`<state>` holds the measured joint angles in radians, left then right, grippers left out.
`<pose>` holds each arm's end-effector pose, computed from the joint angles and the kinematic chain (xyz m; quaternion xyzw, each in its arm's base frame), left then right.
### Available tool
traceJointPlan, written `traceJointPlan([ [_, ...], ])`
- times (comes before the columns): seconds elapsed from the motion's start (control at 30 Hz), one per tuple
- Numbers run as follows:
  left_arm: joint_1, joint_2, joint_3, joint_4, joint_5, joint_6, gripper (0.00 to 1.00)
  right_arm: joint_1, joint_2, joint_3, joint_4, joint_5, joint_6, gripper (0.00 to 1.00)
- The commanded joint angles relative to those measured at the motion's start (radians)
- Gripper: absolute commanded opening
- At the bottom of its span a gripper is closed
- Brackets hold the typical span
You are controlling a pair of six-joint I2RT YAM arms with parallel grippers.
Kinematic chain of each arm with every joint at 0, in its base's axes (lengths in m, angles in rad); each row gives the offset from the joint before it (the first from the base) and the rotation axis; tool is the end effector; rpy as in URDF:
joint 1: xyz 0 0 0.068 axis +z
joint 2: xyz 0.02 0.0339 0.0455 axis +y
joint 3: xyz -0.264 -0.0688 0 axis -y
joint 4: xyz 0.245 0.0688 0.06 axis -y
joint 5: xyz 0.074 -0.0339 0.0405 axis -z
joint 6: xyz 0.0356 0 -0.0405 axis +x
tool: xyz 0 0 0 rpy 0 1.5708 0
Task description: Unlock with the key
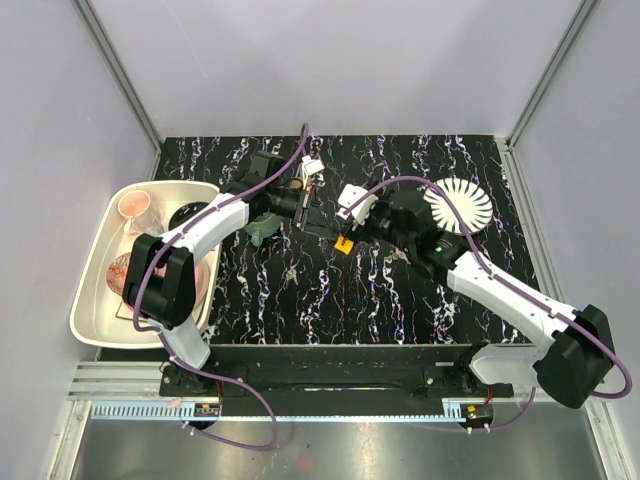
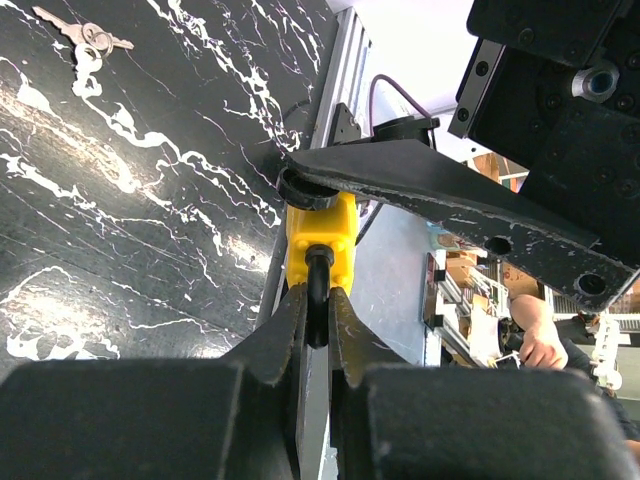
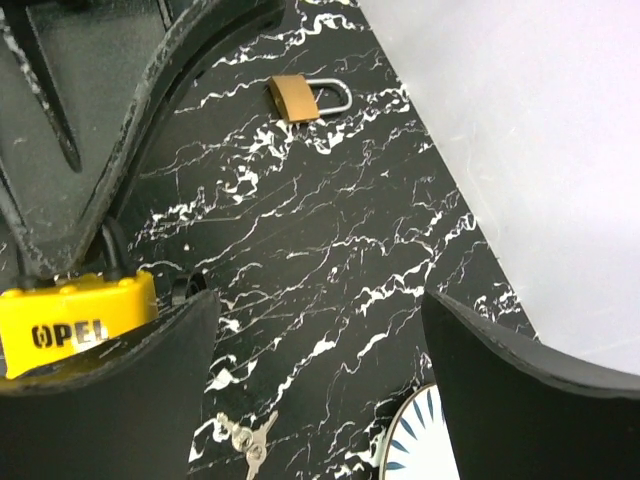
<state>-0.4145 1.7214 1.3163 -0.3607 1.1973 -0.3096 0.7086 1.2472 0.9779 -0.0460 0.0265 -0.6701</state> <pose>0.3264 -0.1798 0.2728 0.2603 0.7475 -0.5995 0.1190 0.2226 0.1896 0.3225 -0.5087 0.6294 0.0006 0.5874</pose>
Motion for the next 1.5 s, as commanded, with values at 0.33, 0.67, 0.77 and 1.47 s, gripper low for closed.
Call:
traceJointPlan([
  [0.33, 0.000, -0.042, 0.060, 0.071, 0.065, 0.012, 0.00, -0.008, -0.032, 0.039, -0.146, -0.257, 0.029, 0.88],
  [0.67, -0.007, -0.036, 0.063, 0.069, 0.067, 0.009, 0.00, -0.009, -0.012, 0.034, -0.146, -0.292, 0.038, 0.88],
  [0.77, -0.009, -0.037, 0.061, 0.071, 0.067, 0.009, 0.00, -0.009, -0.012, 0.036, -0.144, -0.293, 0.038, 0.88],
  [1.47, -0.009, -0.031, 0.078, 0.029, 0.053, 0.040, 0.00, -0.009, -0.006, 0.028, -0.121, -0.254, 0.033, 0.89],
])
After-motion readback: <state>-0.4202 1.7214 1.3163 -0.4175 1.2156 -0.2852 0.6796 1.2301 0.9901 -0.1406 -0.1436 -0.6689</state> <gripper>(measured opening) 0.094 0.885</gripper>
